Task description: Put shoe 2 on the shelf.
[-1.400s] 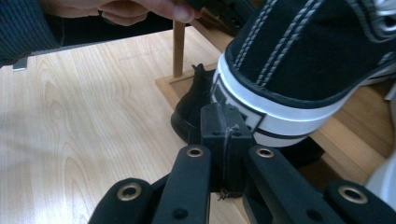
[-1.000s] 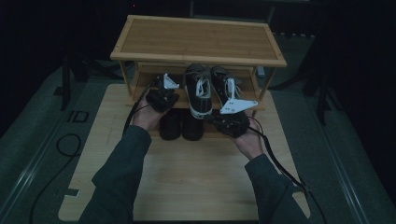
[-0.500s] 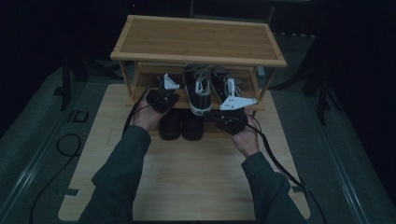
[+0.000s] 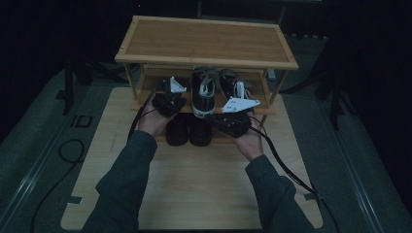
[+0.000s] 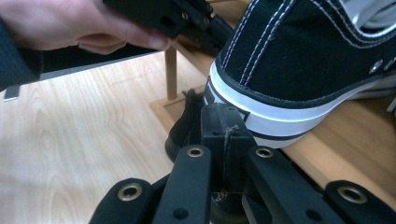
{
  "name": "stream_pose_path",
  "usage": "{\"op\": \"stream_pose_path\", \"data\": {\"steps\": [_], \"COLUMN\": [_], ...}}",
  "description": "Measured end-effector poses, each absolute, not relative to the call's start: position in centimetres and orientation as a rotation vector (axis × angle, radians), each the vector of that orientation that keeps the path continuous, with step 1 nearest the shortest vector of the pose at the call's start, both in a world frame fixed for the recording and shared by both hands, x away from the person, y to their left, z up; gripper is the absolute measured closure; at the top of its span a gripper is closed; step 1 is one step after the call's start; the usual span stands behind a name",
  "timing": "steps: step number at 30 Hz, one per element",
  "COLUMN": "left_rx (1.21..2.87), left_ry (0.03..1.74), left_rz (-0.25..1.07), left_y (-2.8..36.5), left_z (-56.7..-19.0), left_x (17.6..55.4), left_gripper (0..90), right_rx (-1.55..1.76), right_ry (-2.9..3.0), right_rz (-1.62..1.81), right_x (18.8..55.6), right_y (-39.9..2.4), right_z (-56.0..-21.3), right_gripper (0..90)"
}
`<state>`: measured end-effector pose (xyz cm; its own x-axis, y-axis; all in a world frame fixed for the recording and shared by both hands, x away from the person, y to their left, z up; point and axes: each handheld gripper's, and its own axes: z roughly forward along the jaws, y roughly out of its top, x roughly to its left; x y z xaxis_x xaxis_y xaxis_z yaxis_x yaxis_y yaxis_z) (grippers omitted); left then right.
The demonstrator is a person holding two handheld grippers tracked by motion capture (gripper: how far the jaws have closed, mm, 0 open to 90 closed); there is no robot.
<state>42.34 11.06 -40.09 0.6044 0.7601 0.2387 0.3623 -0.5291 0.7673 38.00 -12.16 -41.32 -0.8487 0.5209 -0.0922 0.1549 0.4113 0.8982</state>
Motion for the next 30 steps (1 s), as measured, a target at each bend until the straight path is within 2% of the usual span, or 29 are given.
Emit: {"op": "stream_pose_path", "data": {"steps": [30], "left_rx": [2.129], "left_ry": [0.879], "left_rz": [0.725], "left_y": [11.3], "left_z": [-40.2], "left_x": [42.4], "left_gripper": [90.0], "right_rx": [0.594], "right_ry": [2.265], "right_rz": [1.319], "right_x": [37.9], "right_y": [-10.3], "right_z": [-41.6], "right_gripper": [90.0]}}
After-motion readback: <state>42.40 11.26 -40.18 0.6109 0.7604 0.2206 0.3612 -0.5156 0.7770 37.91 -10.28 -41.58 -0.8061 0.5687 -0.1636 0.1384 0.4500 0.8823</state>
